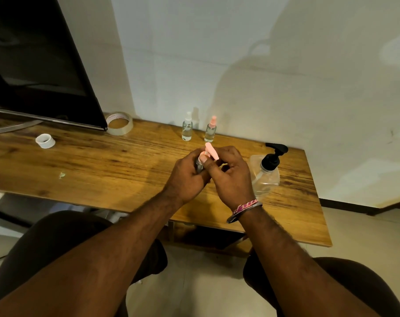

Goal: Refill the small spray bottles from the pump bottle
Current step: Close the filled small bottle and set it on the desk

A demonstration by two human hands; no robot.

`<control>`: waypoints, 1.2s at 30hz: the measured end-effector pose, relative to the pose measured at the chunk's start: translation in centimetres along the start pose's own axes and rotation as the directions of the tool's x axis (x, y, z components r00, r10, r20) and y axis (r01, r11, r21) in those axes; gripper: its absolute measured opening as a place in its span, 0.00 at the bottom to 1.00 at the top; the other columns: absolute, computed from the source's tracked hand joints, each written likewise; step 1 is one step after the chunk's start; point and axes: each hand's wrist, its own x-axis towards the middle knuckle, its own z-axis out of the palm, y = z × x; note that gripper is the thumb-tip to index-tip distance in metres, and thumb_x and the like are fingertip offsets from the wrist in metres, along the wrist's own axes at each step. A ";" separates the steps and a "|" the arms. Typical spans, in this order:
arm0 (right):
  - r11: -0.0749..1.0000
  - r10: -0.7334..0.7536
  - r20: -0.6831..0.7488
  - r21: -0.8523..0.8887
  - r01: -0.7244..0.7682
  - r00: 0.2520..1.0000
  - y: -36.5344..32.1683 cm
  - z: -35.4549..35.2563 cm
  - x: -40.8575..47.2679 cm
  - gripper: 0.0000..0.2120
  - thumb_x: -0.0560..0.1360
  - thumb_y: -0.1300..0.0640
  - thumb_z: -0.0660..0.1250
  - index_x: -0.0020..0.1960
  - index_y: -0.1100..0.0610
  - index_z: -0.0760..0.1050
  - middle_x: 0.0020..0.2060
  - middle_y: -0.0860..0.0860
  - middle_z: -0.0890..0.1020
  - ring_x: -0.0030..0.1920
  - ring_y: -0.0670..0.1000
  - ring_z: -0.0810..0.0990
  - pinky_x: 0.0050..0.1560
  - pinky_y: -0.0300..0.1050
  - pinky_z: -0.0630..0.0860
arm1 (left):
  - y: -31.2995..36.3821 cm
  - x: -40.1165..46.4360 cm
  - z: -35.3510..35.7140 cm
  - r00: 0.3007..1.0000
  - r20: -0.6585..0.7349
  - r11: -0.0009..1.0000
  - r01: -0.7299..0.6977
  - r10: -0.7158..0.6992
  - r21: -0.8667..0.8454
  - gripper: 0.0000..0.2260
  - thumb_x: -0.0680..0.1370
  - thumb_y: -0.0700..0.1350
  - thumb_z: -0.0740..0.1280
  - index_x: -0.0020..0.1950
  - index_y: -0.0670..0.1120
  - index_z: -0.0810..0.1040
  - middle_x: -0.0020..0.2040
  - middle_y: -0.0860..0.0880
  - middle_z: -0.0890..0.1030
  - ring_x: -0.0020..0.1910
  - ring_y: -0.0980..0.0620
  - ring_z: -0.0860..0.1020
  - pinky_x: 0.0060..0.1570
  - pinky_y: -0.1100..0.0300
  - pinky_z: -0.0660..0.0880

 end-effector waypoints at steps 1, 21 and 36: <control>1.000 -0.006 0.006 -0.007 0.006 1.000 0.0 -0.1 0.1 0.09 0.77 0.52 0.74 0.57 0.47 0.85 0.48 0.48 0.79 0.49 0.45 0.78 0.45 0.35 0.75 | 0.0 0.0 0.0 1.000 -0.005 1.000 0.007 -0.007 0.001 0.15 0.80 0.36 0.71 0.63 0.52 0.79 0.39 0.61 0.84 0.35 0.62 0.81 0.35 0.66 0.75; 0.994 -0.002 0.027 -0.110 0.005 1.000 0.2 -0.4 0.8 0.12 0.75 0.47 0.75 0.54 0.52 0.86 0.47 0.48 0.79 0.48 0.39 0.76 0.43 0.26 0.71 | 1.1 0.4 -0.2 0.989 0.062 0.991 0.130 -0.132 0.038 0.14 0.79 0.36 0.71 0.58 0.54 0.79 0.49 0.46 0.86 0.43 0.50 0.84 0.39 0.51 0.83; 0.991 0.021 0.113 -0.132 -0.006 0.993 0.4 -0.8 0.2 0.14 0.77 0.44 0.72 0.59 0.49 0.84 0.54 0.43 0.80 0.53 0.43 0.79 0.49 0.37 0.77 | 3.2 -0.1 -3.5 0.923 0.297 0.955 0.175 -0.244 0.239 0.14 0.78 0.45 0.77 0.63 0.53 0.82 0.53 0.56 0.87 0.55 0.58 0.84 0.58 0.54 0.80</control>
